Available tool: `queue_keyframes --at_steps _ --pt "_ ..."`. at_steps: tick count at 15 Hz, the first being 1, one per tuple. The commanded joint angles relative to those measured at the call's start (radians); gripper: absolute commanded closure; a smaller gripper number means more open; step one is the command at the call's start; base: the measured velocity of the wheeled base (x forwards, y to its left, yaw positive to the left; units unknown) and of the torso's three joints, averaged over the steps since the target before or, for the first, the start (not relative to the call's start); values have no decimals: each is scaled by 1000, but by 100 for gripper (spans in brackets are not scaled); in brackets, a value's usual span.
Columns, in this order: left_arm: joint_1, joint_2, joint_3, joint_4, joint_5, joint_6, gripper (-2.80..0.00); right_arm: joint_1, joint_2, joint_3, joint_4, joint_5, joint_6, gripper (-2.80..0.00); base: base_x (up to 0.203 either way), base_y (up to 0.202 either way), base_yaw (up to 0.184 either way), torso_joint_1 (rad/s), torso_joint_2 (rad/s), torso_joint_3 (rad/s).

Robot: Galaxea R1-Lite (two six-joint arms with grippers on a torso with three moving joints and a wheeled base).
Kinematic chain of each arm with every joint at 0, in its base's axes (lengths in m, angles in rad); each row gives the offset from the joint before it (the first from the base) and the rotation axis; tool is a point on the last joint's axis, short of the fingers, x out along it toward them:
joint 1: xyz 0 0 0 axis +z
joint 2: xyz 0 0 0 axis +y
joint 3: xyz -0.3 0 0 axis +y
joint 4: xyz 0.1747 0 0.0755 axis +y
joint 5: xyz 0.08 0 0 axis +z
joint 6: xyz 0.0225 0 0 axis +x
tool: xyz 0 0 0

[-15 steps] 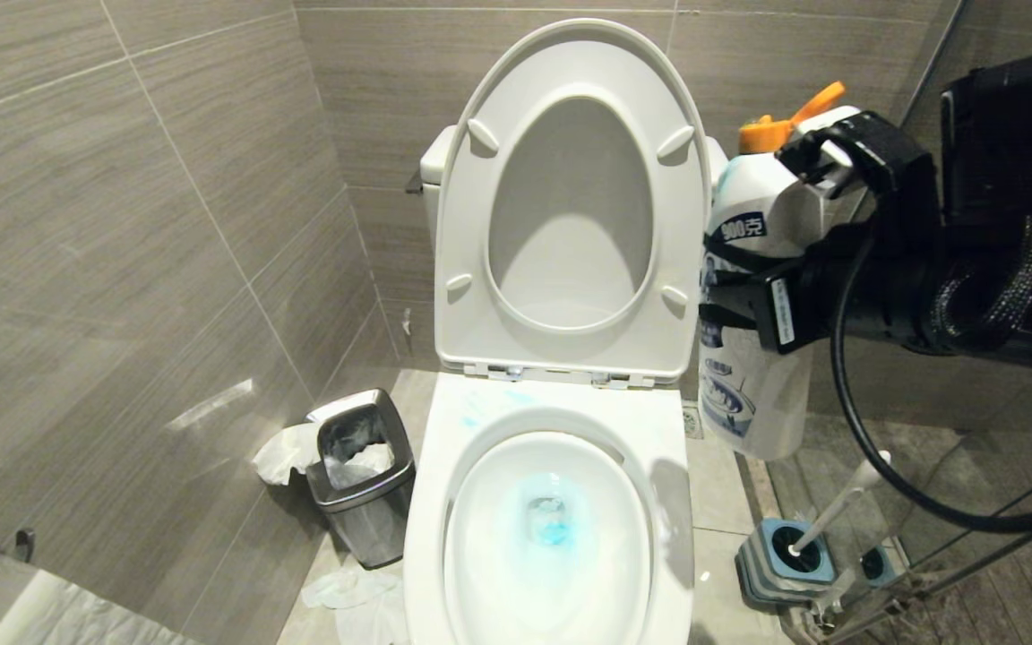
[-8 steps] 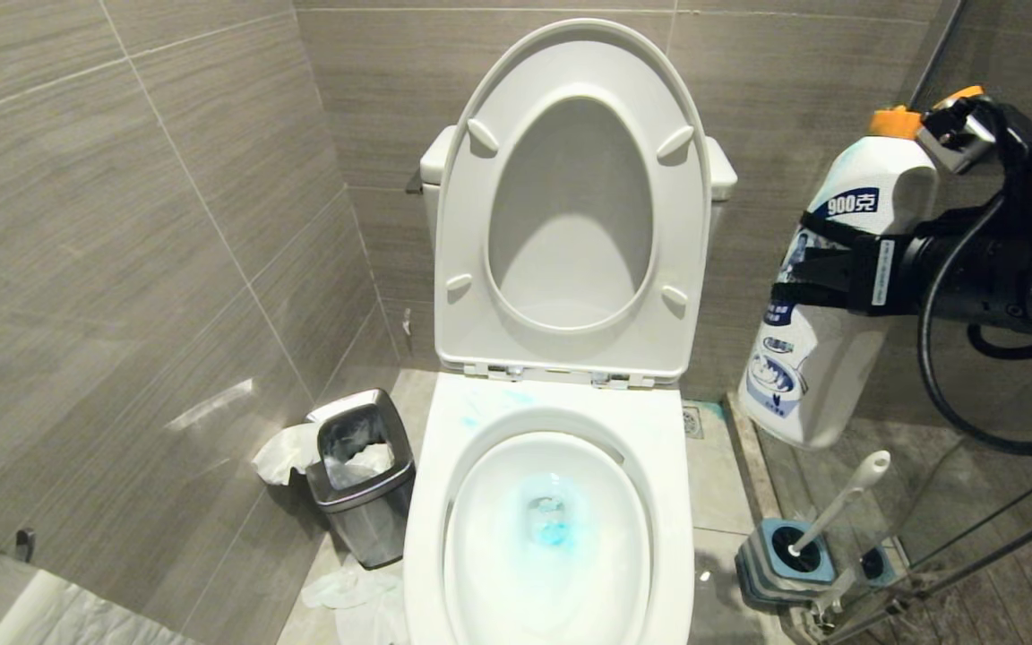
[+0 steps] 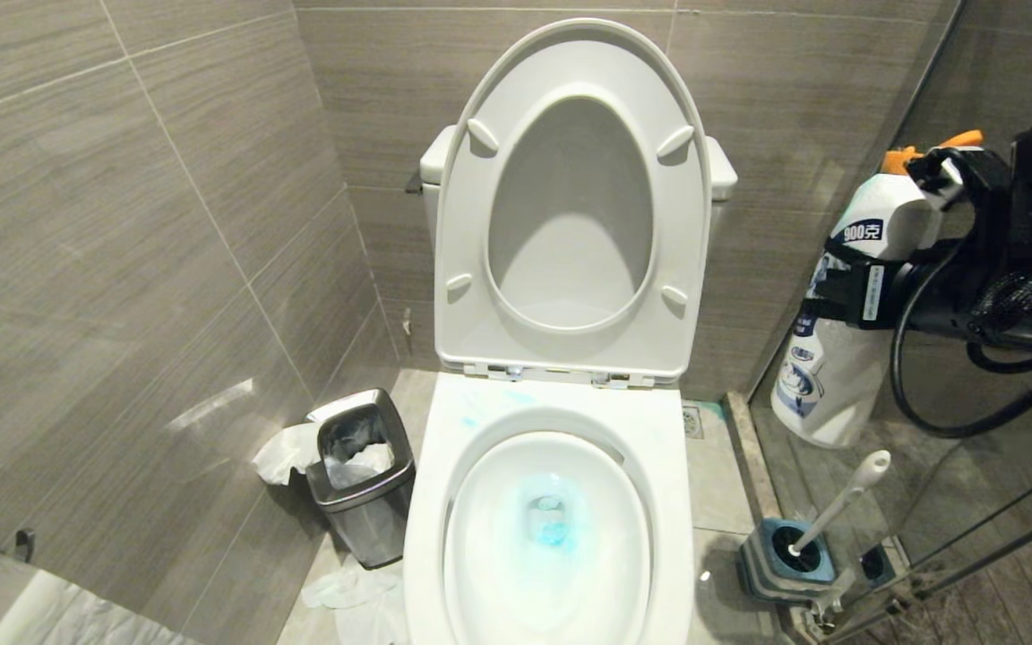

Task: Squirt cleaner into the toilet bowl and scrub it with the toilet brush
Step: Place the cleaning agent on the floor

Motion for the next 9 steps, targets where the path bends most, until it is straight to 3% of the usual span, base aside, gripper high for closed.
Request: queue_keyframes --at_steps 1,5,9 --pt "0 2 2 0 0 0 0 -40 111 41 -134 0 1 0 0 0 0 0 0 0" --pt "0 2 3 -1 0 -1 0 -154 276 52 -313 75 -36 0 0 0 0 0 0 0" --pt "0 2 2 -1 1 -4 0 -198 434 43 -480 153 -82 0 0 0 0 0 3 -30"
